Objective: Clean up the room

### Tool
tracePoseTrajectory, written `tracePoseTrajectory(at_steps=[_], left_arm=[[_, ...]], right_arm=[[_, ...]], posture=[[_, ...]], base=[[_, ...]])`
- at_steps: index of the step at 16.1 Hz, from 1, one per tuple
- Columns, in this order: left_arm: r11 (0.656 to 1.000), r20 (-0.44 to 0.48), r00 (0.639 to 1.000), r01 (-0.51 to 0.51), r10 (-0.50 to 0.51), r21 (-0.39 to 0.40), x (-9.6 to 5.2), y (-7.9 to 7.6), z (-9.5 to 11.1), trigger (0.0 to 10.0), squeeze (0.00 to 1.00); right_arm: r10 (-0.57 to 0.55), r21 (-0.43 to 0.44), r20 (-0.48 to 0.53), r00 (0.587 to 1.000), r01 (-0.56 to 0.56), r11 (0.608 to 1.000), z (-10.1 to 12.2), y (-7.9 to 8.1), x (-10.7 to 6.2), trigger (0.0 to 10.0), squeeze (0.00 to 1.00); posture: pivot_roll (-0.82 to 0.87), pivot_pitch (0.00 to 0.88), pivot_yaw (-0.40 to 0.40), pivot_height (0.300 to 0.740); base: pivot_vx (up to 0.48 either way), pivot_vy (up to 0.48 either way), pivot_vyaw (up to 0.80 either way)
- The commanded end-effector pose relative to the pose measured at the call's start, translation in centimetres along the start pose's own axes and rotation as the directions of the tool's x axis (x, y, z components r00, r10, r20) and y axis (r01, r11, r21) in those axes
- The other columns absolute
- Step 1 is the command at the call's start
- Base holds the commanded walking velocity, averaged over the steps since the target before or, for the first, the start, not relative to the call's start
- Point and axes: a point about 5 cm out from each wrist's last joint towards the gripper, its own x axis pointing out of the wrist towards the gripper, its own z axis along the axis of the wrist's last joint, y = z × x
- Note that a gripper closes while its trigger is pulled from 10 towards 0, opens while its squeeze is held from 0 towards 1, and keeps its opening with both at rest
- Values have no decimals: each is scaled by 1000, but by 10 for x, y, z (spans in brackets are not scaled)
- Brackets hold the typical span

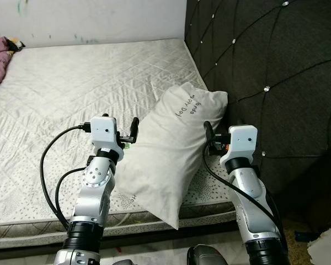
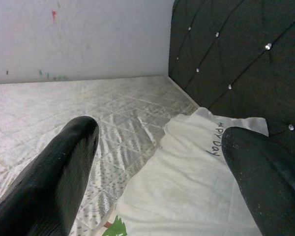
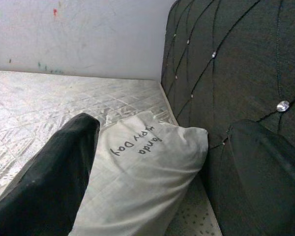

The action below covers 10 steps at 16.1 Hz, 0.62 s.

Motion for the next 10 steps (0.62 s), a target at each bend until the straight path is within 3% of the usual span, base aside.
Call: tracePoseTrajectory(at_steps=[1,10], left_arm=[[1000,2,1000,-3,3,7,2,3,1,10000,0],[1000,-2,1000,-5,5,8,1,4,0,10000,0]], right_arm=[[1,0,24,1000,-1,1000,7,1,2,10000,0],[-2,-5,28,1000,2,1000,8,0,1,10000,0]], posture=[[-142,35,79,740],[-160,47,82,740]], base=[[0,0,0],[0,0,0]])
